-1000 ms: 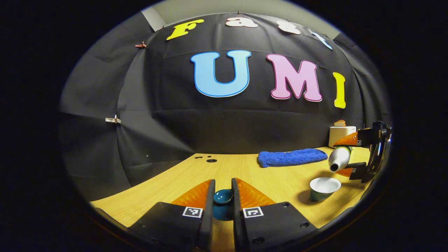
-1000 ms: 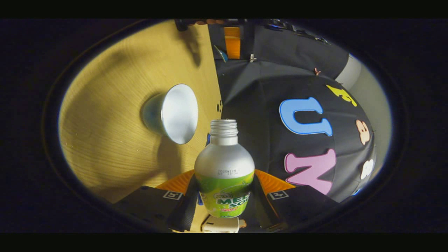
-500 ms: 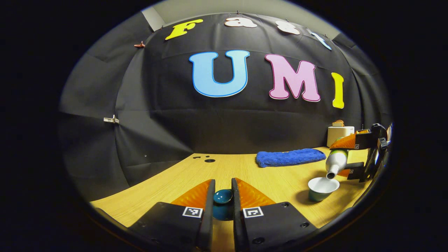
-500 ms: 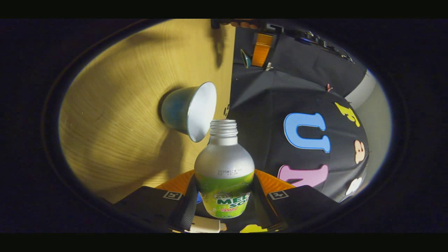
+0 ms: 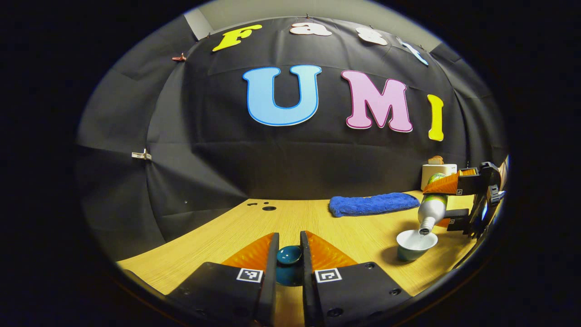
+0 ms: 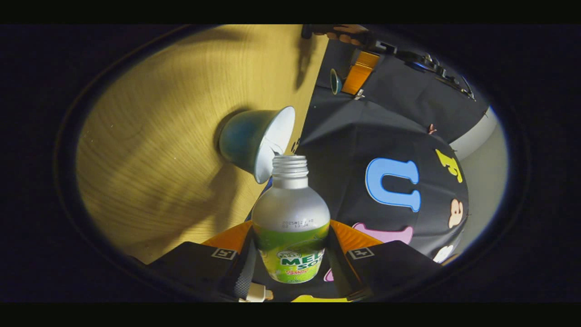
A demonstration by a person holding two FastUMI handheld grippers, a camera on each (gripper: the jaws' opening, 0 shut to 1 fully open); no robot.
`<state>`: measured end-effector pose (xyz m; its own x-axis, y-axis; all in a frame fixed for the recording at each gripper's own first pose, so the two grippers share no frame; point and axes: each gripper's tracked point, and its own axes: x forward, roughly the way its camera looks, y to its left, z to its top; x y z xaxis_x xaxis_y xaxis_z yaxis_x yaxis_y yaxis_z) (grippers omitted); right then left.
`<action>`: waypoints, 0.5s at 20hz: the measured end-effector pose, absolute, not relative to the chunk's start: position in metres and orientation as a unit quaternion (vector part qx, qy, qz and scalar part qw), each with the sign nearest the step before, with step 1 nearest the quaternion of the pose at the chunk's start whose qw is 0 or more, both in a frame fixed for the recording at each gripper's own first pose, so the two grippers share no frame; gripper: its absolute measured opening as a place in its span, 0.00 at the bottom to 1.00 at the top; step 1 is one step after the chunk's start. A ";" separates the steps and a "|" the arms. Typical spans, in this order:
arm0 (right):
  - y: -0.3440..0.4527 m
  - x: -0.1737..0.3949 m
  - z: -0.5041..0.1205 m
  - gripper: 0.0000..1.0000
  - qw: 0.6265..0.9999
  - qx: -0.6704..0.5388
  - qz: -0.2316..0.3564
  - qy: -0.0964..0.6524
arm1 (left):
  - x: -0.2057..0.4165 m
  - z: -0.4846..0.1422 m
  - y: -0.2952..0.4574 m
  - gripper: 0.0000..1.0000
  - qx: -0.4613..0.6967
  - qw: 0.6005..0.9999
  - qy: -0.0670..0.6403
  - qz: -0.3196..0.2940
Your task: Open the teacup lid with one hand, grasp the water bottle and pour water into the teacup with the other hand; after pouring, place the water bottle on the coaster and then close the teacup lid.
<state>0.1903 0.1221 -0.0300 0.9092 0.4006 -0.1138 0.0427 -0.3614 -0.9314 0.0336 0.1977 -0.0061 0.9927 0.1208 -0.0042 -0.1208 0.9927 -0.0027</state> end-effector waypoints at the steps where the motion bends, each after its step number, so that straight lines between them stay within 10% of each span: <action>1: 0.121 0.190 -0.030 0.73 0.545 -0.810 0.164 -0.138 | 0.033 -0.006 0.198 0.28 -0.001 0.998 0.002 0.060; 10: 0.121 0.191 -0.024 0.73 0.514 -0.829 0.152 -0.161 | 0.030 -0.006 0.199 0.28 -0.001 0.998 0.002 0.060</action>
<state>0.1915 0.1209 -0.0243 0.9019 0.4231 -0.0873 0.1095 -0.4195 -0.9011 0.0305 0.1987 -0.0057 0.9928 0.1201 -0.0051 -0.1201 0.9928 -0.0018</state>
